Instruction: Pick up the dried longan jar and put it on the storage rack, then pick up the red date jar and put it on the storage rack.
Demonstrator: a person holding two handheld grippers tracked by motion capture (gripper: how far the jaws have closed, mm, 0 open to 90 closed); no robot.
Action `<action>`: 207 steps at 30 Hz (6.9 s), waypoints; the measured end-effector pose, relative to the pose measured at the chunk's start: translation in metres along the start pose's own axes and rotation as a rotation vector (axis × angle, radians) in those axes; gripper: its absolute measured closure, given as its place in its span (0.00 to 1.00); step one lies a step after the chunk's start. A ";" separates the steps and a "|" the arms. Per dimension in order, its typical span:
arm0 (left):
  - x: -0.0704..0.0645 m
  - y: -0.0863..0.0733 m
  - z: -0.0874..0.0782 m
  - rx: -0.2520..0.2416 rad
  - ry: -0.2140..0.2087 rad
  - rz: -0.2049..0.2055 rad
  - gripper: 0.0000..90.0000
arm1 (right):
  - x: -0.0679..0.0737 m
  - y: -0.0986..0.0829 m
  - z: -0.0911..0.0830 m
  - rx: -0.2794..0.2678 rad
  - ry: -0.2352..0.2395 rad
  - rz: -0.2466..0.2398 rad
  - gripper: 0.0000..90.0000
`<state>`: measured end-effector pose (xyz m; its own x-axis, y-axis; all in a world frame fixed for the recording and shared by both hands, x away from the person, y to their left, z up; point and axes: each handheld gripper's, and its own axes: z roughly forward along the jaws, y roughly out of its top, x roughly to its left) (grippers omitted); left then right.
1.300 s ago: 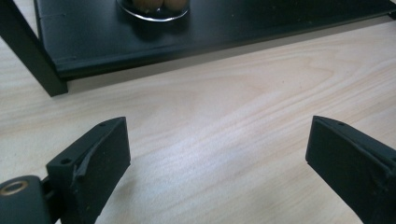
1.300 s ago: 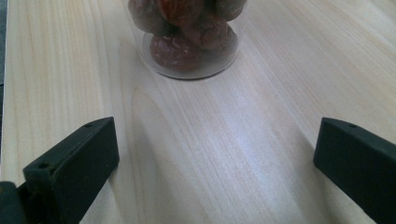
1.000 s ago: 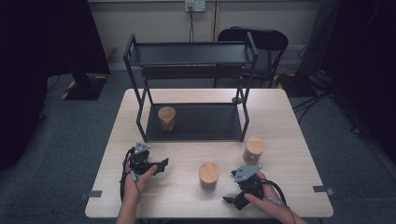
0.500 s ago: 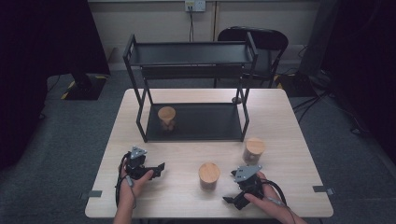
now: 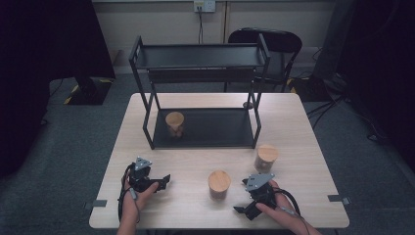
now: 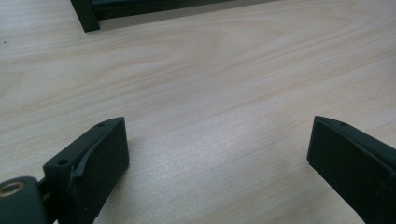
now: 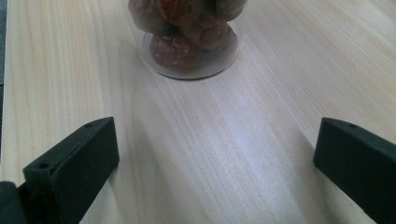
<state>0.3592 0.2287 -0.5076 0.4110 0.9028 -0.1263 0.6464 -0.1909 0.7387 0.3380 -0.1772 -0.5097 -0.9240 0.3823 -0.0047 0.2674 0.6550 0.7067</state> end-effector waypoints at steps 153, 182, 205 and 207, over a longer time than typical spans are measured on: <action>-0.012 -0.007 -0.003 0.050 0.058 0.110 0.00 | 0.000 0.048 0.029 -0.129 0.108 0.057 0.20; -0.012 -0.007 -0.003 0.050 0.059 0.109 0.00 | 0.003 0.052 0.031 -0.163 0.076 0.035 0.28; -0.012 -0.007 -0.003 0.050 0.058 0.109 0.00 | 0.001 0.062 0.031 -0.130 0.009 0.019 0.28; -0.012 -0.007 -0.002 0.050 0.058 0.109 0.00 | 0.001 0.062 0.032 -0.125 0.013 0.021 0.28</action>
<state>0.3479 0.2204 -0.5100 0.4435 0.8962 -0.0071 0.6318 -0.3070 0.7117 0.3626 -0.1155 -0.4884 -0.9221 0.3866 0.0197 0.2517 0.5603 0.7891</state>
